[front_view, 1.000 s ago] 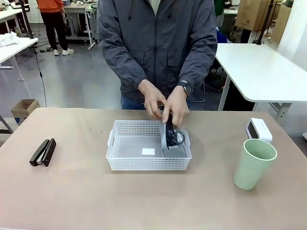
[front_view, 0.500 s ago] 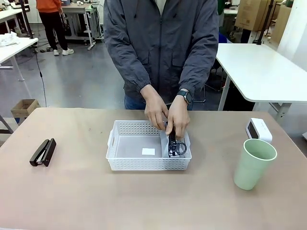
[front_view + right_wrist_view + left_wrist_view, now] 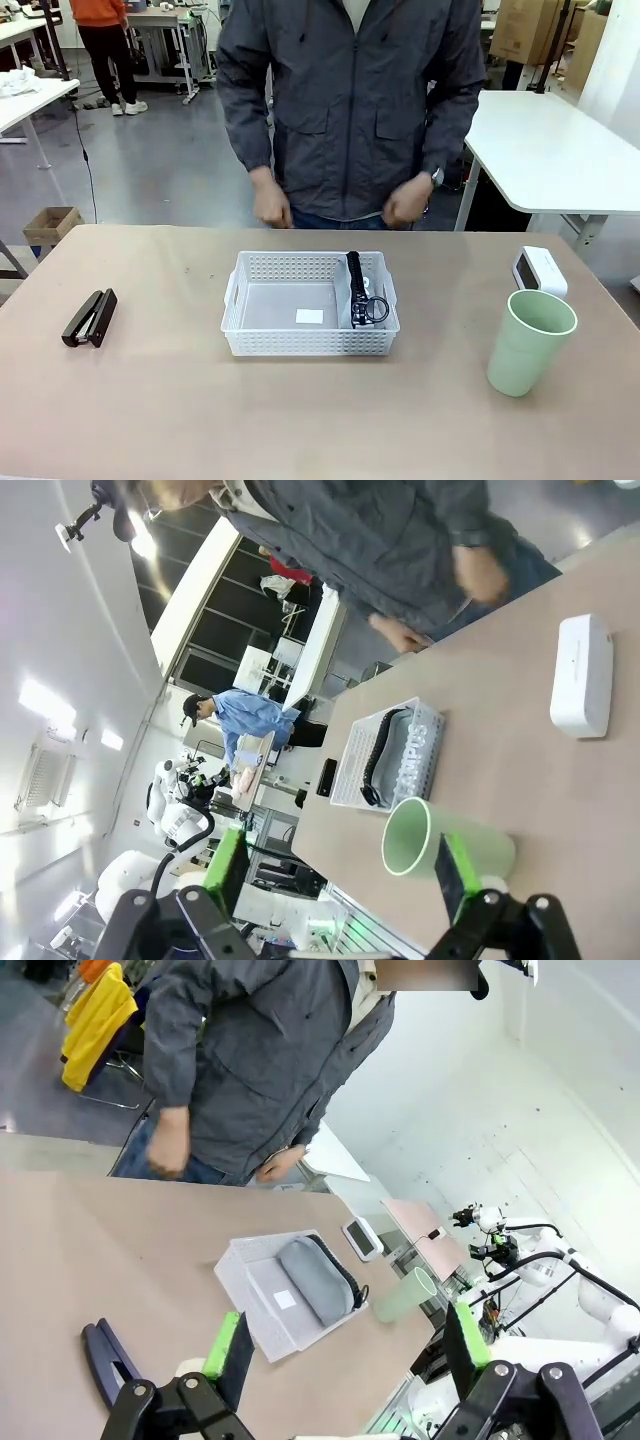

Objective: Efficiently arrange items inside the basket to fit them all.
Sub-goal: Pick up the Digital clock and place it inside the Organizing basket.

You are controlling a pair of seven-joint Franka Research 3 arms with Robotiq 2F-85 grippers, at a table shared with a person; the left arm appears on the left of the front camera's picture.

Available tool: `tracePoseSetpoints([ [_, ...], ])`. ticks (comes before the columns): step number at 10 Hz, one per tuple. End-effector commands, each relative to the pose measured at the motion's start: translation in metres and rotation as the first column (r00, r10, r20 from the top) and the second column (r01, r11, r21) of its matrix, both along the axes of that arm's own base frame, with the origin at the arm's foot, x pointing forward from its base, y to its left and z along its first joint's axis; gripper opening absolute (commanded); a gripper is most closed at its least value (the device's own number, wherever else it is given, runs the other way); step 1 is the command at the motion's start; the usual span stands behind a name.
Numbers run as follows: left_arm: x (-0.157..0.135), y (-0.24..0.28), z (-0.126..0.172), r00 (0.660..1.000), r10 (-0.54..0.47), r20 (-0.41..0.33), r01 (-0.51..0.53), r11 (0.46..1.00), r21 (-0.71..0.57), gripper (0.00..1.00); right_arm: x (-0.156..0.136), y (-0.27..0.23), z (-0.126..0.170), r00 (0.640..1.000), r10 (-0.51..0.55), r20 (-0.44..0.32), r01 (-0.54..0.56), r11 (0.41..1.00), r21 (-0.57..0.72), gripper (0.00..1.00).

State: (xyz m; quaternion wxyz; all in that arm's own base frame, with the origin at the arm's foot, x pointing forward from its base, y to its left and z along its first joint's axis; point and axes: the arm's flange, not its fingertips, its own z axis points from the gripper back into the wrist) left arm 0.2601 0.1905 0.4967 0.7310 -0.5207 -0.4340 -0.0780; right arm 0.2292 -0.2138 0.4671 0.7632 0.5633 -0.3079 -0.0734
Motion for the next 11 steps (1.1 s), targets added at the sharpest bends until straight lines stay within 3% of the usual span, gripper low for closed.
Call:
tracePoseSetpoints([
  [1,0.001,0.0,0.002,0.999,-0.002,0.033,0.002,1.0,-0.003,1.0,0.002,-0.002,0.003,0.999,0.0,0.037,0.0,1.0,-0.001,1.0],
  [5,0.001,0.0,0.002,0.999,-0.002,0.033,0.002,1.0,-0.003,1.0,0.002,-0.002,0.003,0.999,0.0,0.037,0.0,1.0,-0.001,1.0],
  [6,0.001,0.0,0.002,0.999,-0.002,0.033,0.002,1.0,-0.003,1.0,0.0,0.0,0.002,1.0,-0.002,0.0,0.002,1.0,0.0,1.0],
  [9,0.001,0.0,0.002,0.999,-0.002,0.033,0.002,1.0,-0.003,1.0,0.072,0.068,0.041,0.991,-0.024,-0.132,-0.023,0.939,-0.343,1.0],
  [11,0.001,0.0,0.002,0.999,-0.002,0.033,0.002,1.0,-0.003,1.0,0.115,0.11,0.047,0.975,-0.068,-0.21,-0.053,0.849,-0.525,1.0],
])
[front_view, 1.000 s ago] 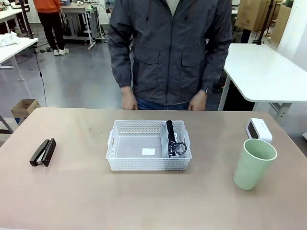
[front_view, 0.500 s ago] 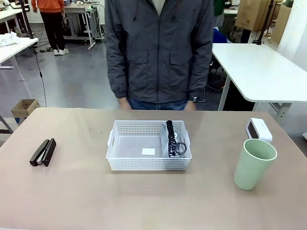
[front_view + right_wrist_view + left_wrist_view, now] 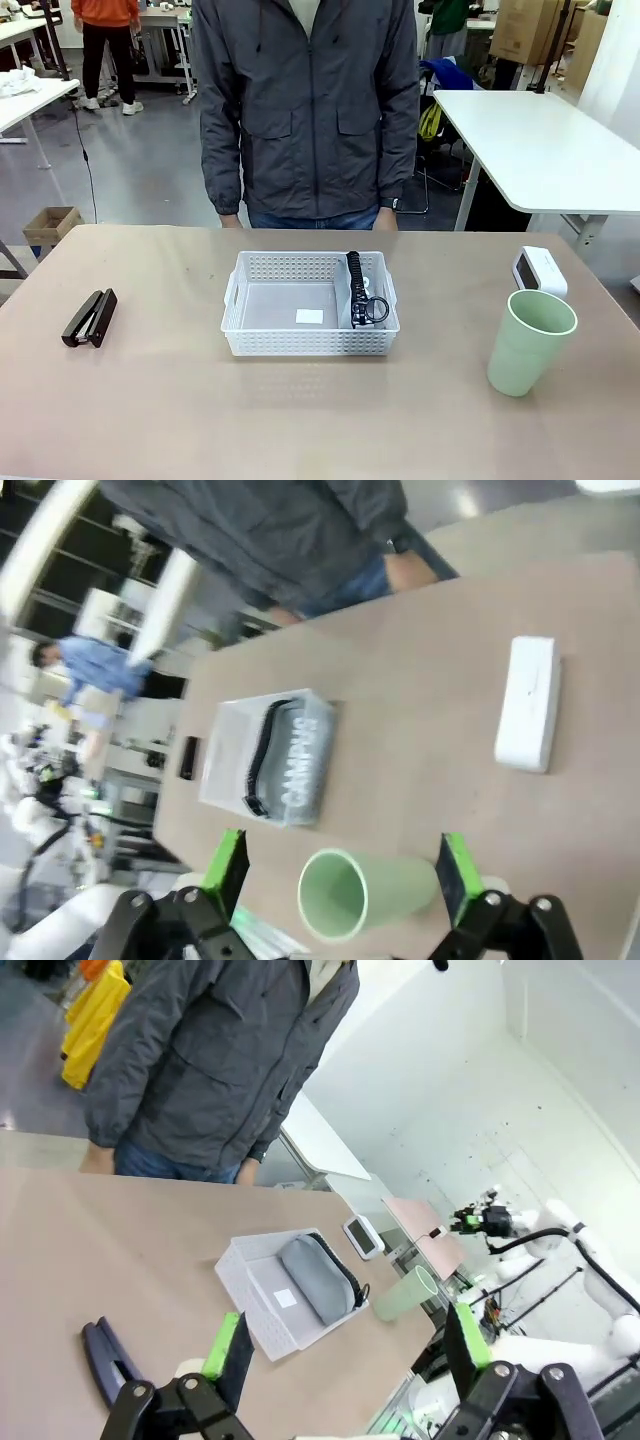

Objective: Efficiently arrange items inside the basket to fit them all.
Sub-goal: Pick up the Digital clock and place it inside the Organizing basket.

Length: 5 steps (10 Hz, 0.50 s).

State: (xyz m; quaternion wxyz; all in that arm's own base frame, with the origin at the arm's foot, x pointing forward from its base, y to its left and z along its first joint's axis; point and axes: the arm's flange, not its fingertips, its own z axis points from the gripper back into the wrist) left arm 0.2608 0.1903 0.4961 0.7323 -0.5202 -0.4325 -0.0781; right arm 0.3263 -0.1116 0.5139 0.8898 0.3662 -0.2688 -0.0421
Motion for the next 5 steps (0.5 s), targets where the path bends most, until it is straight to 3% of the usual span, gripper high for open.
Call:
tracePoseSetpoints([
  [1,0.0,0.001,0.002,0.999,-0.001,0.037,0.001,1.0,-0.006,1.0,0.037,0.027,0.001,0.991,-0.024,-0.131,-0.005,0.976,-0.22,1.0],
  [3,0.0,0.001,0.002,0.999,-0.001,0.037,0.001,1.0,-0.006,1.0,0.067,0.055,-0.003,0.979,-0.102,-0.178,0.016,0.902,-0.432,1.0],
  [5,0.0,0.001,0.002,0.999,-0.001,0.037,0.001,1.0,-0.006,1.0,0.082,0.06,-0.008,0.967,-0.135,-0.214,0.008,0.862,-0.506,1.0],
])
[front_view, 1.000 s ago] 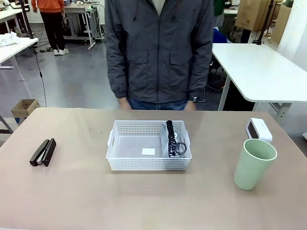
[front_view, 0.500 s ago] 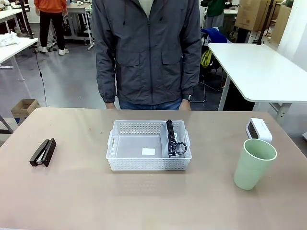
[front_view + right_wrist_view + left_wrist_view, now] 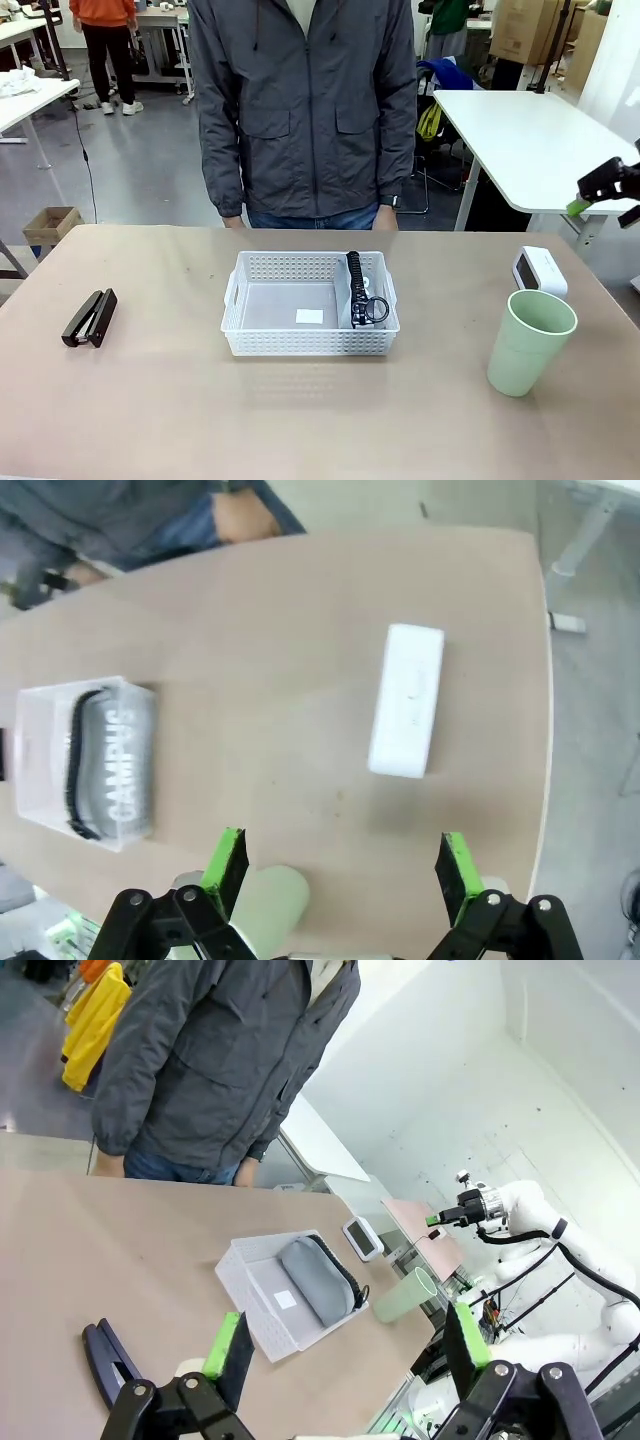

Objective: Efficiently arrange items inside the basket to fit them all.
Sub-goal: Pick up the Digital clock and place it inside the Organizing basket.

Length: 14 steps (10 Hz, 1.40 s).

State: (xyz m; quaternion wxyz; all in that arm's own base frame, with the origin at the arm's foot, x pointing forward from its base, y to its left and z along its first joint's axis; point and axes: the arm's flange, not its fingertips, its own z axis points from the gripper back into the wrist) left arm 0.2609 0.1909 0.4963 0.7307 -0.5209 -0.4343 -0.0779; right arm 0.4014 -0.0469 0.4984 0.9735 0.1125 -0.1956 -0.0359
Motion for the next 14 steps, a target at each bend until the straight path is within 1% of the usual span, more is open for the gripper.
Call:
tracePoseSetpoints([
  [1,0.0,0.0,0.002,0.999,-0.002,0.033,0.002,1.0,-0.003,1.0,0.007,-0.005,0.008,0.999,0.0,-0.046,0.0,1.0,0.015,1.0],
  [2,0.0,0.0,0.002,0.999,-0.002,0.033,0.002,1.0,-0.003,1.0,0.006,-0.008,0.009,1.0,0.019,-0.021,-0.018,0.998,0.056,1.0],
  [3,0.0,0.0,0.002,0.999,-0.002,0.033,0.002,1.0,-0.003,1.0,0.005,-0.003,-0.004,1.0,-0.002,-0.027,0.002,1.0,-0.021,1.0],
  [5,0.0,0.0,0.002,0.999,-0.002,0.033,0.002,1.0,-0.003,1.0,0.005,-0.003,-0.004,1.0,-0.002,-0.027,0.002,1.0,-0.021,1.0],
  [6,0.0,0.0,0.002,0.999,-0.002,0.033,0.002,1.0,-0.003,1.0,0.006,-0.008,-0.004,0.999,0.017,-0.03,-0.017,1.0,0.005,1.0],
  [7,0.0,0.0,0.002,0.999,-0.002,0.033,0.002,1.0,-0.003,1.0,0.036,-0.003,-0.004,0.992,0.046,-0.118,-0.046,0.999,0.004,1.0],
  [8,0.0,0.0,0.002,0.999,-0.002,0.033,0.002,1.0,-0.003,1.0,0.054,0.0,-0.01,0.99,0.04,-0.137,-0.042,0.999,-0.008,1.0],
  [9,0.0,0.0,0.002,0.999,-0.002,0.033,0.002,1.0,-0.003,1.0,0.075,-0.002,-0.018,0.984,-0.048,-0.172,0.044,0.999,-0.024,1.0],
  [10,0.0,0.0,0.002,0.999,-0.002,0.033,0.002,1.0,-0.003,1.0,0.098,-0.005,-0.03,0.976,-0.05,-0.214,0.043,0.998,-0.036,1.0],
  [12,0.0,0.0,0.002,0.999,-0.002,0.033,0.002,1.0,-0.003,1.0,0.129,-0.003,-0.055,0.961,-0.042,-0.272,0.021,0.997,-0.079,1.0],
  [14,0.0,0.0,0.002,0.999,-0.002,0.033,0.002,1.0,-0.003,1.0,0.157,0.003,-0.079,0.93,-0.103,-0.353,0.066,0.991,-0.114,1.0],
])
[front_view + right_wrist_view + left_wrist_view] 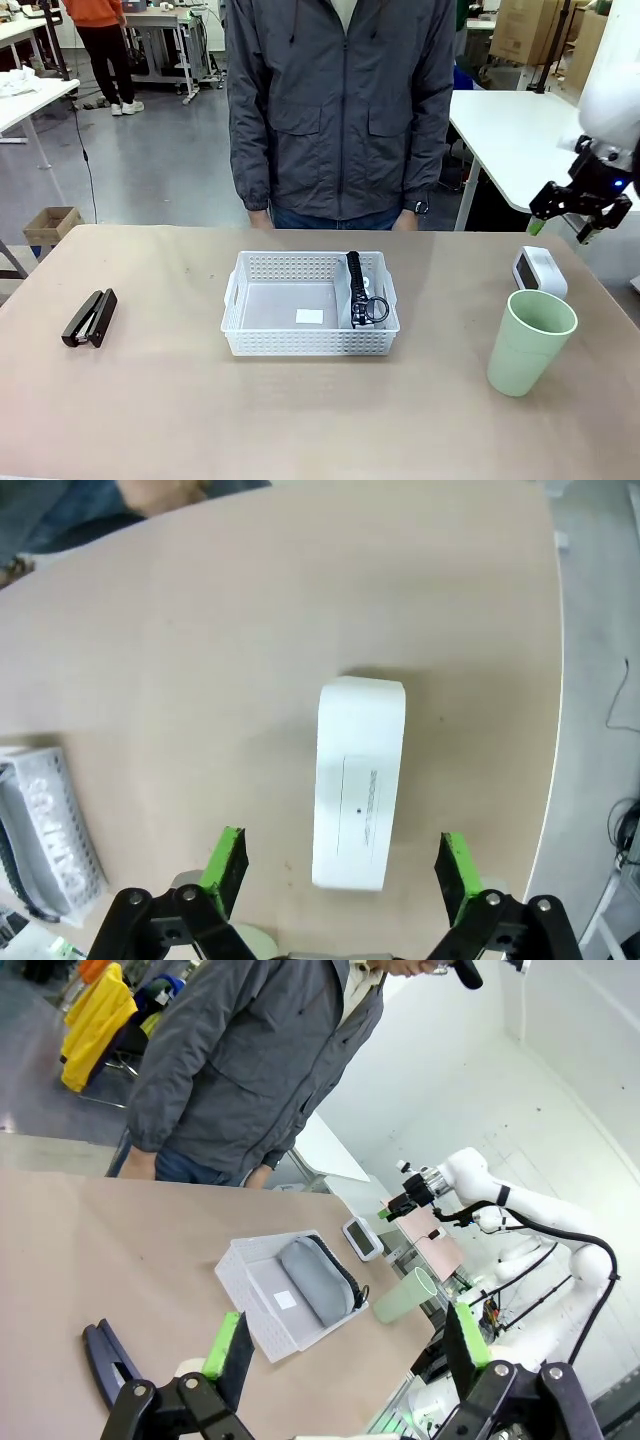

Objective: Efficiently arrange items inside the basket to fit them all.
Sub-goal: Pick up the Digital clock and place it inside the Organizing basket.

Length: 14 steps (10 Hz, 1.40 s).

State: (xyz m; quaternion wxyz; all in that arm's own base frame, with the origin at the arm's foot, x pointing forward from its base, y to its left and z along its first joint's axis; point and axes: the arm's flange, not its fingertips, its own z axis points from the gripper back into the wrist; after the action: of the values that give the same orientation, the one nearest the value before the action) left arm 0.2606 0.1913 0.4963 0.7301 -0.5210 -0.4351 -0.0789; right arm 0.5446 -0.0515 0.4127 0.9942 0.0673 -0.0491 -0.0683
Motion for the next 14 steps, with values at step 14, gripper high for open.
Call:
tracePoseSetpoints([
  [14,0.001,0.0,0.002,1.0,-0.002,0.03,0.002,1.0,-0.003,1.0,0.038,0.013,-0.086,0.957,-0.048,-0.285,0.01,0.991,-0.134,1.0],
])
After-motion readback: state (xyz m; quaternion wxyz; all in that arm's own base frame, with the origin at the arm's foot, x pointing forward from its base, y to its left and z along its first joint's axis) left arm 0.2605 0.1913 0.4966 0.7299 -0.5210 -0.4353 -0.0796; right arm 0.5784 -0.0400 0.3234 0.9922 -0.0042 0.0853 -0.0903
